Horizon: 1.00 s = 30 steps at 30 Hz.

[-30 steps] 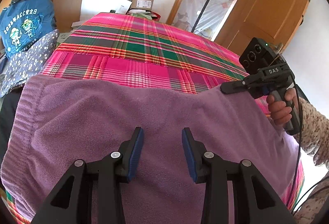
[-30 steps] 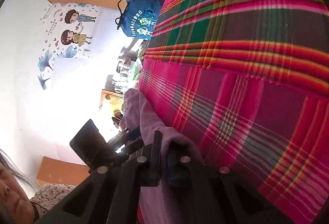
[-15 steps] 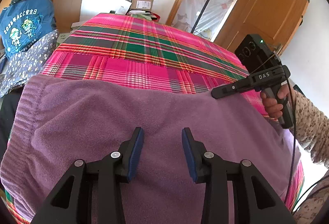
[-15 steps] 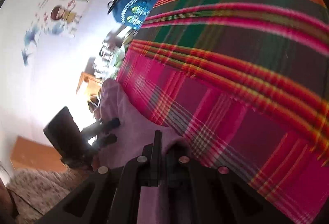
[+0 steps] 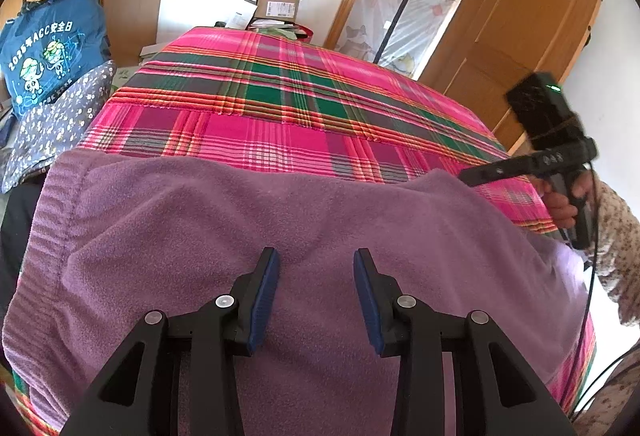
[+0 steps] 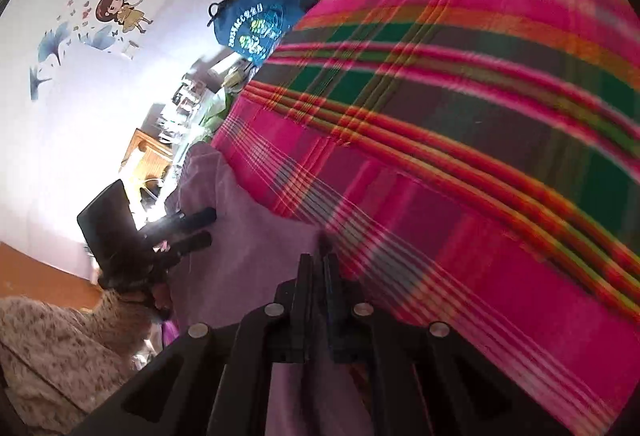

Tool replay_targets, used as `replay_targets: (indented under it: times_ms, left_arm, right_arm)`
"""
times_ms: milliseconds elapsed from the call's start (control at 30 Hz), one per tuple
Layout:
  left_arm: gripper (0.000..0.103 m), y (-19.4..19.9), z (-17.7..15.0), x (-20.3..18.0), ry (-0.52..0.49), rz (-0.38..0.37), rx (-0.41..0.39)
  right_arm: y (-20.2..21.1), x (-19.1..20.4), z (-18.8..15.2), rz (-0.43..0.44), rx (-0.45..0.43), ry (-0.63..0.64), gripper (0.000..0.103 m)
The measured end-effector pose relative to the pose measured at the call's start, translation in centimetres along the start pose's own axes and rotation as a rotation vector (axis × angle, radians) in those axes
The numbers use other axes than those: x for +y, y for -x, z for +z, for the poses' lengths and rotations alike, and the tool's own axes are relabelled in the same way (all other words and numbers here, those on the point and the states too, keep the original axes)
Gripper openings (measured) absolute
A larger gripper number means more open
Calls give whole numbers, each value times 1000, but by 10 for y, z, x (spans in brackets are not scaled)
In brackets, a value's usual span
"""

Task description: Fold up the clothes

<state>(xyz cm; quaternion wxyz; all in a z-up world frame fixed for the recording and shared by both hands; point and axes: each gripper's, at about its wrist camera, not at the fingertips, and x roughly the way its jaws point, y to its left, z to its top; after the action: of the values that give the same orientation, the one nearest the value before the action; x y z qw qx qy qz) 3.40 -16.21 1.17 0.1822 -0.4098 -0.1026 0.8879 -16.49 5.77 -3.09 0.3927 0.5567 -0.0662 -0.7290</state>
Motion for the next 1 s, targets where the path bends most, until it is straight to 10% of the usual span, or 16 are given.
replay_targets:
  times_ms: [167, 633, 1000]
  left_arm:
    - [40, -1, 1, -2, -6, 14, 3]
    - [40, -1, 1, -5, -16, 38, 8]
    - [40, -1, 1, -7, -20, 51, 8]
  right_arm:
    - [25, 21, -32, -239, -4, 176, 7]
    - [10, 46, -62, -263, 44, 301, 25]
    - [3, 65, -80, -378, 43, 428, 20]
